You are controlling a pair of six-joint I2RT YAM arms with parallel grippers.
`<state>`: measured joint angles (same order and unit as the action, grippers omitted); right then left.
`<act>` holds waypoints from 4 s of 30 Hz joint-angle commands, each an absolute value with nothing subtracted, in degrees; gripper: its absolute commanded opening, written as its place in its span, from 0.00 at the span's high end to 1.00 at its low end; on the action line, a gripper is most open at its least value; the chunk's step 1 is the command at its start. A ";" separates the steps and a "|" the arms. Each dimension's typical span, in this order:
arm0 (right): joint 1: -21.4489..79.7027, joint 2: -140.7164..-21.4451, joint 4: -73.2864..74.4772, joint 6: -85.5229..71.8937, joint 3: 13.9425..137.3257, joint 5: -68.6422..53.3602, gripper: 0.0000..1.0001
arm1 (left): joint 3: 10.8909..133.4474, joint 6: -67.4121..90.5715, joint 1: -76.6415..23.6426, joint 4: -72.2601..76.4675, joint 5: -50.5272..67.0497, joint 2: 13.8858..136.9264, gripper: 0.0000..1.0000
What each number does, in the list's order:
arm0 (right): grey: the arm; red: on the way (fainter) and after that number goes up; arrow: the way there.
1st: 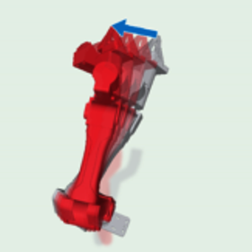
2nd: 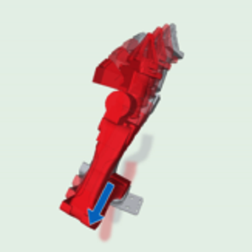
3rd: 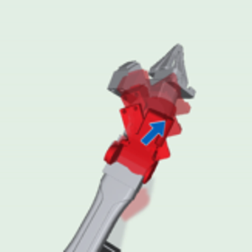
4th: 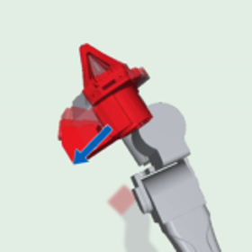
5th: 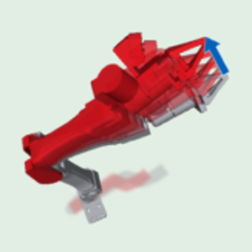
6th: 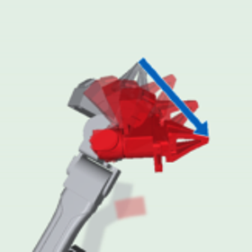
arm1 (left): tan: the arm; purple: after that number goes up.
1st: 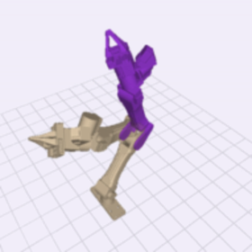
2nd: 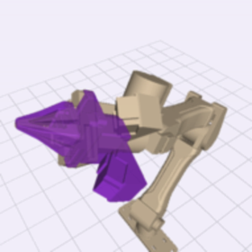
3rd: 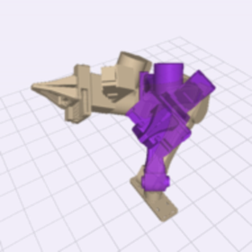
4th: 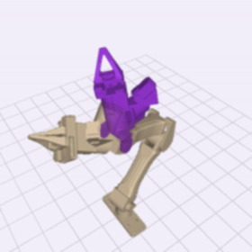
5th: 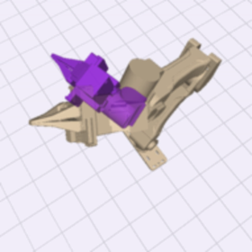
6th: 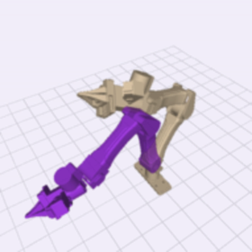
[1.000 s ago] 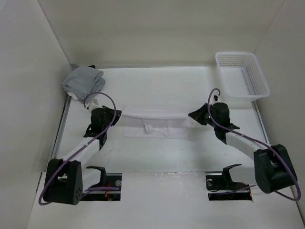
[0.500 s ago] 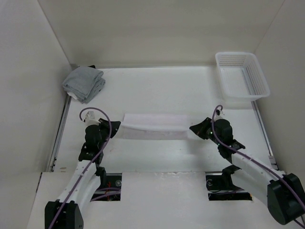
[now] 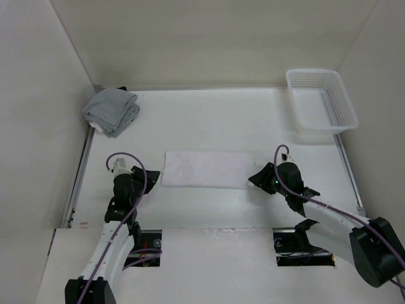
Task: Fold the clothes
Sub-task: Fold the tank top
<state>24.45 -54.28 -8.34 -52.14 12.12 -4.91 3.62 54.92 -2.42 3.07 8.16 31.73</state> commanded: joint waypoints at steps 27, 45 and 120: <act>15.59 -51.79 -8.75 -49.41 21.95 -7.40 0.96 | 13.89 57.74 -30.10 29.70 -2.64 51.77 0.74; 49.25 -91.90 16.52 -36.74 67.39 10.81 0.91 | 10.37 59.41 -27.47 26.29 -0.44 41.32 0.72; 12.44 -52.81 -28.20 -44.91 16.70 11.16 0.39 | 23.38 43.68 -22.63 1.93 -15.64 54.57 0.52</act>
